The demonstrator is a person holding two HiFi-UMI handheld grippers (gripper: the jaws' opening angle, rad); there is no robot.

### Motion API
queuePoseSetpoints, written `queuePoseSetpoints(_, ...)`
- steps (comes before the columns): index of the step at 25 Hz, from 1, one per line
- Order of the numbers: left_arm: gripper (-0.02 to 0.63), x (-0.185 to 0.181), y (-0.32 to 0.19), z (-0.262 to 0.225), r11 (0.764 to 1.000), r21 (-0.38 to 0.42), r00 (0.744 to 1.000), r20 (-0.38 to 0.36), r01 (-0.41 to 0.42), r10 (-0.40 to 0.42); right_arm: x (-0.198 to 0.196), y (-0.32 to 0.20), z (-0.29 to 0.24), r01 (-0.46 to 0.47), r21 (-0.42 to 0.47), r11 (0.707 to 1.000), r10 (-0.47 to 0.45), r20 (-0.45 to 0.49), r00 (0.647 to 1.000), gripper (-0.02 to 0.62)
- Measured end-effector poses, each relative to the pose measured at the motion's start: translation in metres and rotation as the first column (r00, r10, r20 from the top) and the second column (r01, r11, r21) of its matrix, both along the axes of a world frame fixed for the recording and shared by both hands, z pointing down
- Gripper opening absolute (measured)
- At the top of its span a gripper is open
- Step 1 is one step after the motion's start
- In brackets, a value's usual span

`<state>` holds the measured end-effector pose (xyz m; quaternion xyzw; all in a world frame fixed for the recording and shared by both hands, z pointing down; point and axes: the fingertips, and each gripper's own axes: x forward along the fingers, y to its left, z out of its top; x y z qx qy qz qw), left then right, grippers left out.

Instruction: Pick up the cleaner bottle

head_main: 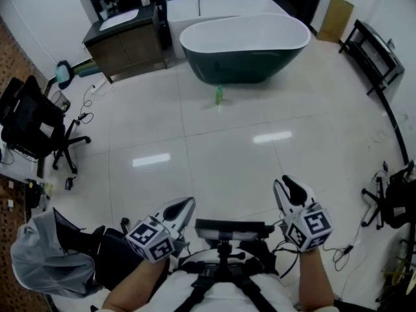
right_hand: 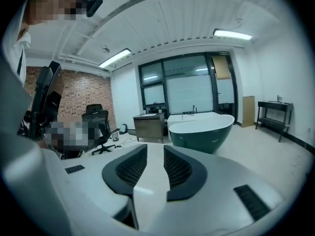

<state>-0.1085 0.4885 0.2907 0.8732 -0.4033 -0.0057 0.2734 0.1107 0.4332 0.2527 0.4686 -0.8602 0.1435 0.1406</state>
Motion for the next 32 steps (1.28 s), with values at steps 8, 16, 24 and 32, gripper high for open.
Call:
queuePoseSetpoints(8, 0.089, -0.013, -0.032, -0.017, 0.994, 0.080, 0.994, 0.072, 0.075, -0.081, 0.020, -0.012, 0.011, -0.065, -0.006, 0.998, 0.065, -0.028, 0.998, 0.123)
queuePoseSetpoints(16, 0.091, -0.038, -0.105, -0.041, 0.973, 0.138, 0.970, 0.128, 0.187, -0.204, 0.039, -0.090, 0.023, -0.059, -0.028, 0.998, 0.058, -0.025, 0.998, 0.123)
queuePoseSetpoints(24, 0.091, -0.009, -0.185, -0.045, 0.963, 0.109, 0.951, 0.164, 0.246, -0.262, 0.051, -0.189, 0.022, 0.011, -0.030, 0.999, -0.012, -0.026, 1.000, 0.123)
queuePoseSetpoints(32, 0.089, 0.015, -0.249, -0.047, 0.954, 0.108, 0.939, 0.174, 0.280, -0.296, 0.070, -0.260, 0.029, 0.045, -0.045, 0.998, -0.045, -0.016, 0.999, 0.123)
